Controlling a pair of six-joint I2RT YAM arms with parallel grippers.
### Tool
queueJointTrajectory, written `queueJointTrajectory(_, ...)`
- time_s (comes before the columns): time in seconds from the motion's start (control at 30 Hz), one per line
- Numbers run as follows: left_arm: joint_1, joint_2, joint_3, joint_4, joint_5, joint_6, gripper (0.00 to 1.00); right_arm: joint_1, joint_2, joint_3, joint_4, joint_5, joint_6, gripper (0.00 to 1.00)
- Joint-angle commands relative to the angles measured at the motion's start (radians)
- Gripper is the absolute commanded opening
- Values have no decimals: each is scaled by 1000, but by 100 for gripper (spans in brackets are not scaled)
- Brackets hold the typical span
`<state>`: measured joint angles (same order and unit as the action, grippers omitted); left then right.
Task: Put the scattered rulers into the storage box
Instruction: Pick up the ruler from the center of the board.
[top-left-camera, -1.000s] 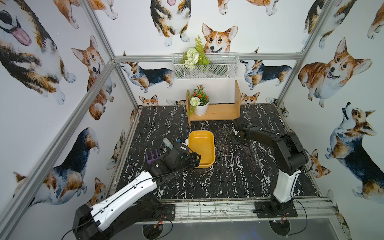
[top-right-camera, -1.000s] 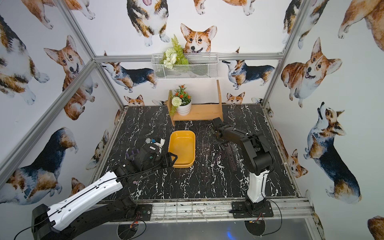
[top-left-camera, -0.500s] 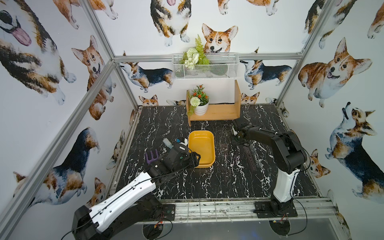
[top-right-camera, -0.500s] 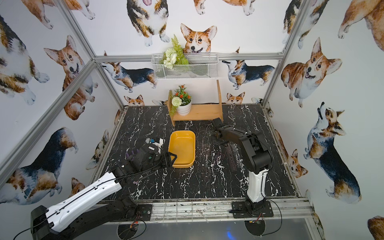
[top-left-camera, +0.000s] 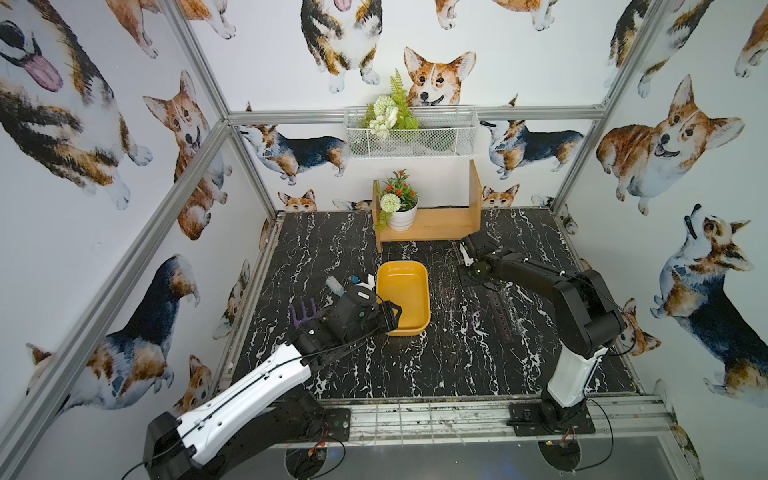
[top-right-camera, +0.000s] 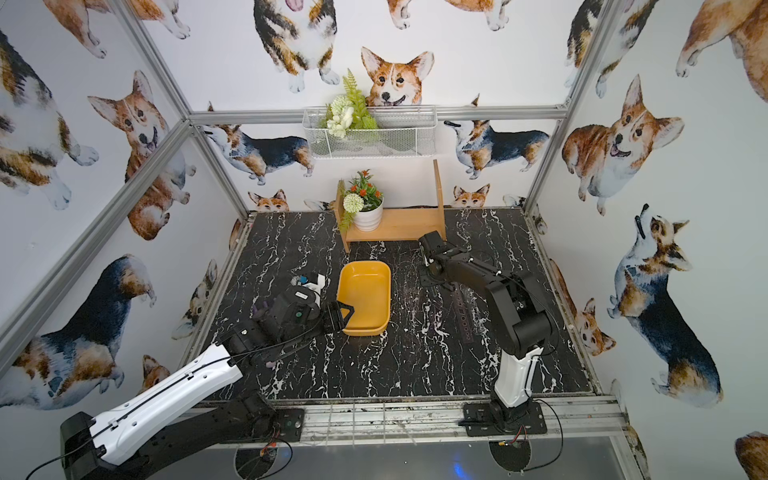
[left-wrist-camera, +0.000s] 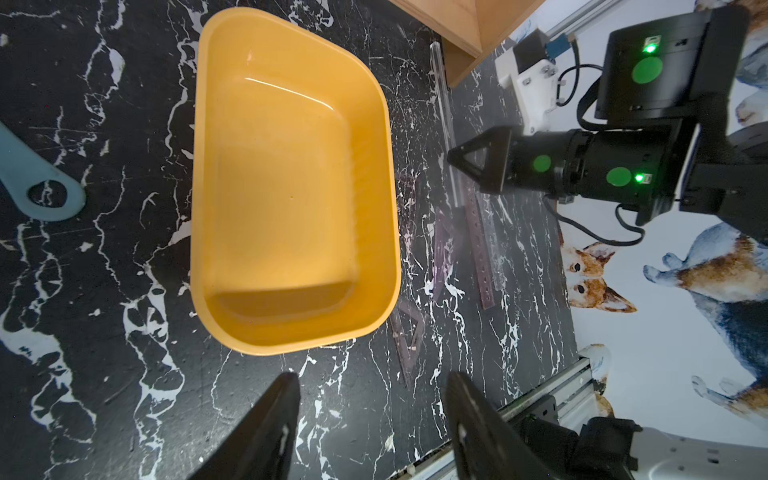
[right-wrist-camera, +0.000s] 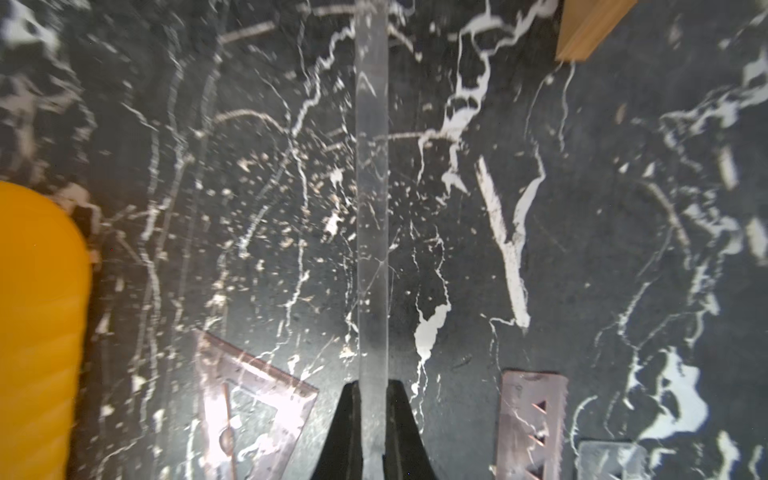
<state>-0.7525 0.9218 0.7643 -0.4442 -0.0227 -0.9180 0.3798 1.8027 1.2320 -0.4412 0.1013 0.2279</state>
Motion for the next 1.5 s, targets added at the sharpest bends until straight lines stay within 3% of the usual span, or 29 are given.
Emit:
queueJointTrajectory(0.0,-1,-7,7,32,-15,-13,63,10,-43,9,-44,-19,18,0)
queueJointTrajectory(0.33,2,25,42,64,-26,0,67,50,-226,-62,-63,-137,87,0)
queueJointTrajectory(0.67,45,98,79,160,35,12,71,59,-378,-130,4,-485,192,0)
queueJointTrajectory(1.0,155,125,23,374,208,-34,73,86,-432,-252,252,-753,412,0)
queueJointTrajectory(1.47,197,215,-86,716,373,-177,70,145,-430,-363,646,-926,737,0)
